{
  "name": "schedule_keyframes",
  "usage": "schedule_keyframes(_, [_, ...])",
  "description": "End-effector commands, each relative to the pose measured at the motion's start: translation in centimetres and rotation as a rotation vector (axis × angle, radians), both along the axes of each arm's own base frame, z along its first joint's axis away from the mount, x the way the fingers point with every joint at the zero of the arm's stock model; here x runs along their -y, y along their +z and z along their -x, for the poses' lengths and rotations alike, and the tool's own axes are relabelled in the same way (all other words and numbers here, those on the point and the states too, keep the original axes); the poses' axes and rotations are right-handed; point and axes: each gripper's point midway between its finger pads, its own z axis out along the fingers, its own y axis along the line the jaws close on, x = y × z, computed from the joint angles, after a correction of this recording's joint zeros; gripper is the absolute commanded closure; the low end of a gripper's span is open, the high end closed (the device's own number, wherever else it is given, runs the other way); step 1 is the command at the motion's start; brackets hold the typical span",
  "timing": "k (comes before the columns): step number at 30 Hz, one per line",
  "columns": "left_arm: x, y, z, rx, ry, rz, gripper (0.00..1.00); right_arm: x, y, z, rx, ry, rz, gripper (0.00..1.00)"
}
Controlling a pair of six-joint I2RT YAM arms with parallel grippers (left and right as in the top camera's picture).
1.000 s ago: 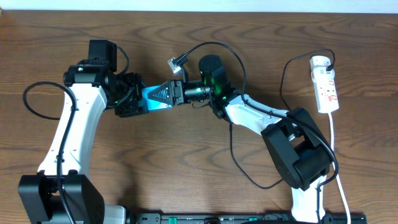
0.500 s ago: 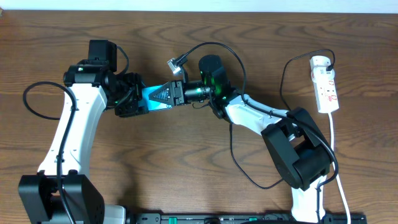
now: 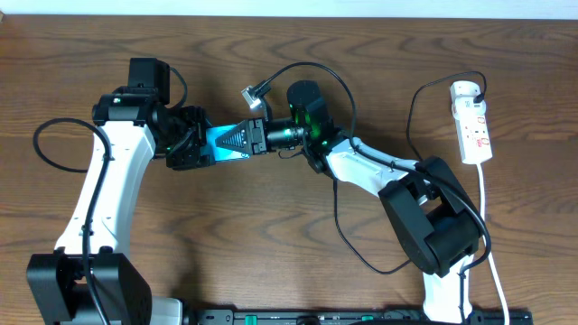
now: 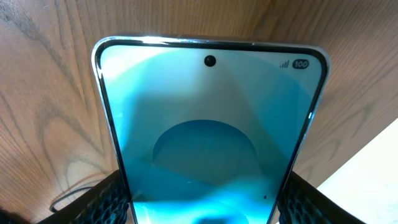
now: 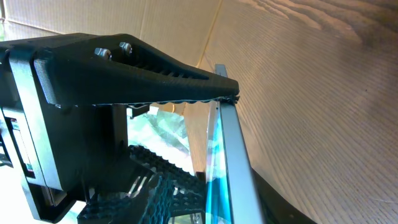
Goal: Plug charger to phone and switch on socket
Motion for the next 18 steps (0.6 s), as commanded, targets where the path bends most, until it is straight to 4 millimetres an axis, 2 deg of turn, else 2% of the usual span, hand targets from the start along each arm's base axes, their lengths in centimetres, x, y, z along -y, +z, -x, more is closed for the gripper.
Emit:
schedule_keyframes(1, [-0.3, 0.48, 0.01, 0.022, -0.015, -0.015, 0.93, -0.52, 0.64, 0.41, 0.012, 0.023, -0.012, 0.65])
schedule_keyframes(18, [-0.6, 0.38, -0.03, 0.035, -0.044, -0.042, 0.93, -0.46, 0.29, 0.48, 0.009, 0.025, -0.001, 0.73])
